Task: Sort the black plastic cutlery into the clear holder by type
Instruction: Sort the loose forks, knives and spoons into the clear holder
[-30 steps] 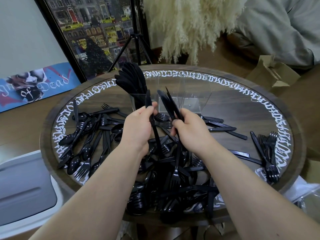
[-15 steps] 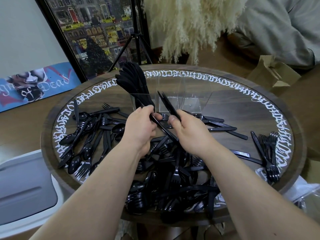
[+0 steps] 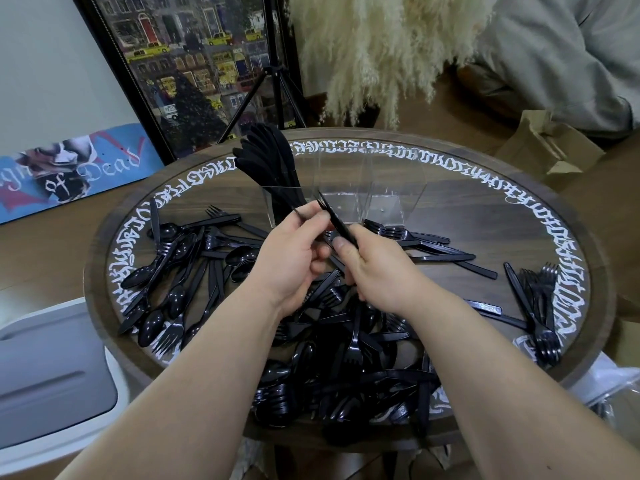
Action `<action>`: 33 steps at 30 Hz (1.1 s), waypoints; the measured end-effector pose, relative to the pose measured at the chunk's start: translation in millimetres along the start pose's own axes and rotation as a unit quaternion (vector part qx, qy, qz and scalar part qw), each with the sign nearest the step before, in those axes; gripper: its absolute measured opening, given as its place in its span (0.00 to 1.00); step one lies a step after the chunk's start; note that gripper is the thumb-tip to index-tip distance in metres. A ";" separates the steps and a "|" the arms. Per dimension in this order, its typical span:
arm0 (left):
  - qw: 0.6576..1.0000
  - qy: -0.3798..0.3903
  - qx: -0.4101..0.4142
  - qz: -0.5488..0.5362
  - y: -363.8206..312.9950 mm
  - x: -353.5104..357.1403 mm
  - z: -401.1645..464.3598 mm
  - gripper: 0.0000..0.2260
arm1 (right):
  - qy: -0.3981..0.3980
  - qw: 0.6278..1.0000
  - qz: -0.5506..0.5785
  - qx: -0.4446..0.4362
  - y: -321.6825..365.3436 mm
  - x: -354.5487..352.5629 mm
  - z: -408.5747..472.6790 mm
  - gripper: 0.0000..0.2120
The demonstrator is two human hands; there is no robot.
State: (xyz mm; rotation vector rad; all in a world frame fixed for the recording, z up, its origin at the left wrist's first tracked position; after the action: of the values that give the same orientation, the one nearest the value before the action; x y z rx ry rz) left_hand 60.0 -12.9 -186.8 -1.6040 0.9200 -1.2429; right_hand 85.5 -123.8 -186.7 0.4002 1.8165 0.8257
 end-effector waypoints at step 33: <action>0.985 -0.146 0.085 -0.018 -13.8 -20.4 6.2 0.07 | -0.037 0.999 -0.018 -0.035 -11.8 -13.5 -3.2 0.15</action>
State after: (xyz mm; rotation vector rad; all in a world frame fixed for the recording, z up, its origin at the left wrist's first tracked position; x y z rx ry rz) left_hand 62.0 11.7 -181.0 -1.6180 0.5881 -1.0442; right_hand 89.2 -141.7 -185.1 0.3466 1.7164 0.8371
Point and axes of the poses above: each hand's wrist, its own z-axis towards the middle knuckle, its own x-axis out of the palm, y = z × x, the point moved 5 cm from there along z, towards the middle knuckle, and after that the axes turned 11 degrees about x, right-handed, at the moved point
